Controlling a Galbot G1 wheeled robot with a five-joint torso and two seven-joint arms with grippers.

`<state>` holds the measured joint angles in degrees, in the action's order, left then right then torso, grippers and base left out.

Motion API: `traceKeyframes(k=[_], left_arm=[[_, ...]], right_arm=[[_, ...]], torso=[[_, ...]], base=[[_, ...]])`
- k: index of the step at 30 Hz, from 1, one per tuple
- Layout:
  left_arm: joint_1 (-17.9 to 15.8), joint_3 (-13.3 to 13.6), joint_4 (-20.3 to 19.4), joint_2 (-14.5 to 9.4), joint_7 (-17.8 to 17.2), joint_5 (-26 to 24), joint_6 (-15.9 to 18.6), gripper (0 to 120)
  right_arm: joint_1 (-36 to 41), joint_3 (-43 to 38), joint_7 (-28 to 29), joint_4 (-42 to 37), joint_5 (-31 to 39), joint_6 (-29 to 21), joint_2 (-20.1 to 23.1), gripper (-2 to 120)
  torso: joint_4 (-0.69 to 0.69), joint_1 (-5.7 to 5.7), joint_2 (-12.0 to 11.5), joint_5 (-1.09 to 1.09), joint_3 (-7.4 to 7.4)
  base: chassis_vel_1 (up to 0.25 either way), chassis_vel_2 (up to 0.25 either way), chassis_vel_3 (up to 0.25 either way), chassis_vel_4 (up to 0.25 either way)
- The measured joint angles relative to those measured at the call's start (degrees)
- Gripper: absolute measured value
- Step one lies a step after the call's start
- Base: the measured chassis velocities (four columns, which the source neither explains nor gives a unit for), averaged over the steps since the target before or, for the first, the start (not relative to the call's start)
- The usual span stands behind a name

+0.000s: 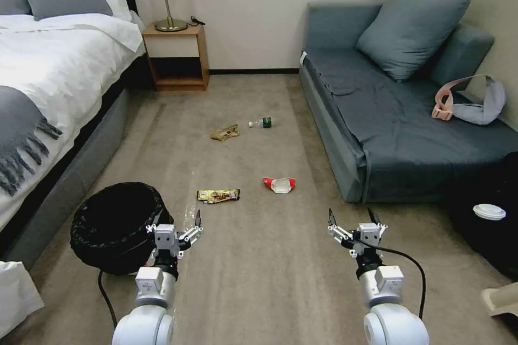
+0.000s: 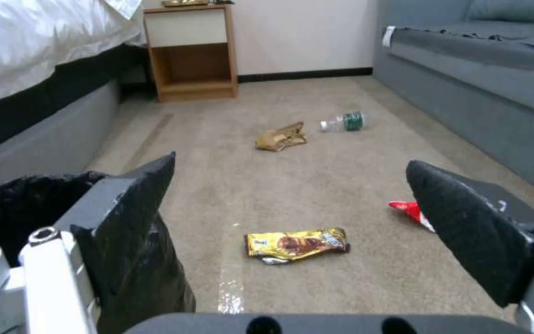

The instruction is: Pick up the trash bin, then pick up the garbage on the floor and place it into the trash bin.

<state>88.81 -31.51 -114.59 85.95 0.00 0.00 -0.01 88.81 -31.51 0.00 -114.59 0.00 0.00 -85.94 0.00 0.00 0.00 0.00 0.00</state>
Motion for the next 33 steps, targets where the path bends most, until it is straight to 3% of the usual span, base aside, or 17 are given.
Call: traceKeyframes(k=[33], left_arm=[[0.0,0.0,0.0,0.0,0.0,0.0,0.0,100]], right_arm=[[0.0,0.0,0.0,0.0,0.0,0.0,0.0,100]], torso=[[0.0,0.0,0.0,0.0,0.0]], base=[[0.0,0.0,0.0,0.0]])
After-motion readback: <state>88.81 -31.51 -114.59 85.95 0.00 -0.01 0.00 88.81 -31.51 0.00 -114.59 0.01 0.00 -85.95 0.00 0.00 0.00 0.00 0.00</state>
